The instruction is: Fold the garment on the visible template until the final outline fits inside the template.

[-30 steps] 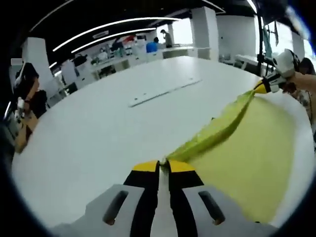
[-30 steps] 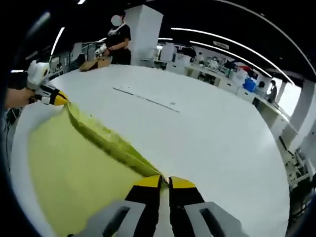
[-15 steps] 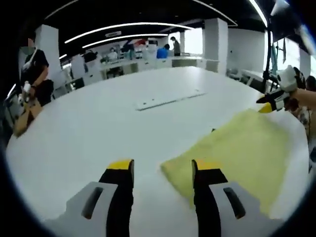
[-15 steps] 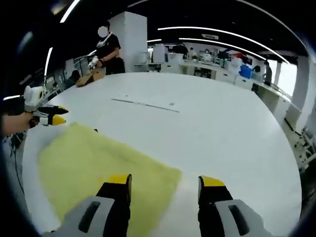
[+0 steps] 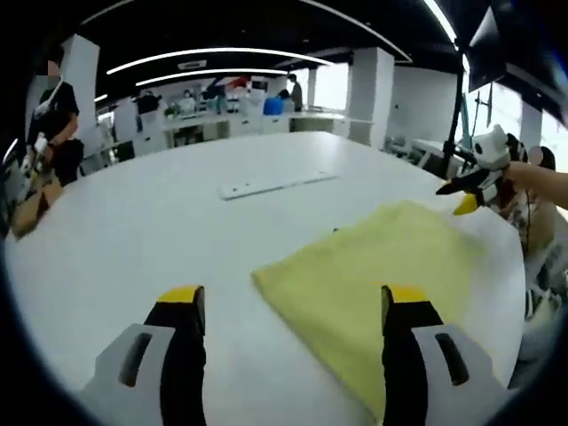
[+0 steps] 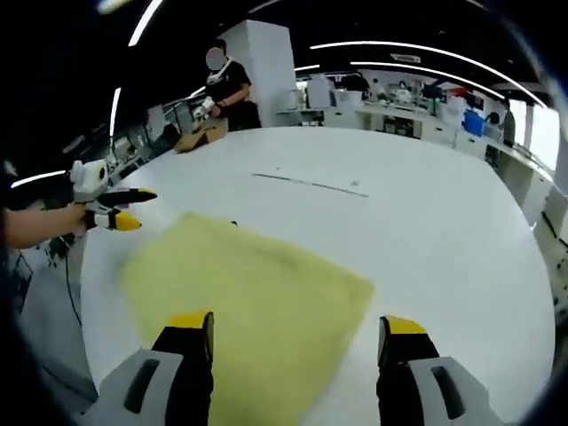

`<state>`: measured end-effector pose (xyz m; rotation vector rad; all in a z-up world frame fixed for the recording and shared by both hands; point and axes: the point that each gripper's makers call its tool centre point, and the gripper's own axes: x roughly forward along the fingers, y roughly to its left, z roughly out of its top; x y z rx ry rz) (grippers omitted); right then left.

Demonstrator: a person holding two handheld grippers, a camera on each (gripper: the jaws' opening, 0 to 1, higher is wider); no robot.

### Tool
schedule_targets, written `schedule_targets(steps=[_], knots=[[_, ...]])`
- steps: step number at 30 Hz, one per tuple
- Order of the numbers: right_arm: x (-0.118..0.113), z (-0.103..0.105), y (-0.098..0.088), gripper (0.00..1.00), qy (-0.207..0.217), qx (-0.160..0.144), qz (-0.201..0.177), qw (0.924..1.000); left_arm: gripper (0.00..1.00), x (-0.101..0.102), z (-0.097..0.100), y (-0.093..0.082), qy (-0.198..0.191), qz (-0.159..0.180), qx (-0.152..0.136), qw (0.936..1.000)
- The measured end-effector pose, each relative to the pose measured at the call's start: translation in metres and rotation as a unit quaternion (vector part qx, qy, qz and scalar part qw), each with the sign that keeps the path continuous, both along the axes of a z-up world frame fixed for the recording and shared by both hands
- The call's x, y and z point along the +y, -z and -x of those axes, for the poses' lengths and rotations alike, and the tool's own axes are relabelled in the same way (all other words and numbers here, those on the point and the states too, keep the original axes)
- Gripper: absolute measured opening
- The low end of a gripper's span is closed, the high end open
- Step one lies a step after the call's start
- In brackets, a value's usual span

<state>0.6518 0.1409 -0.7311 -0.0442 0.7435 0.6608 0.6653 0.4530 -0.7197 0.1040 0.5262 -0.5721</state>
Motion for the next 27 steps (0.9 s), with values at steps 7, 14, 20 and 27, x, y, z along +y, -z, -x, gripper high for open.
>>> schedule_targets(steps=[7,14,20,27], knots=[[-0.004,0.031,0.002,0.72,-0.023,0.006,0.012,0.9996,0.83,-0.005,0.035,0.002,0.031,0.001,0.006,0.9995],[-0.011,0.058,0.007,0.63,-0.026,0.006,0.024,0.9994,0.79,-0.012,0.065,0.011,0.055,0.01,0.02,0.9982],[-0.019,0.076,0.015,0.55,-0.023,0.007,0.032,0.9992,0.7,-0.016,0.082,0.021,0.061,0.016,0.032,0.9975],[-0.027,0.088,0.026,0.44,-0.019,0.011,0.038,0.999,0.53,-0.015,0.095,0.033,0.06,0.015,0.044,0.9971]])
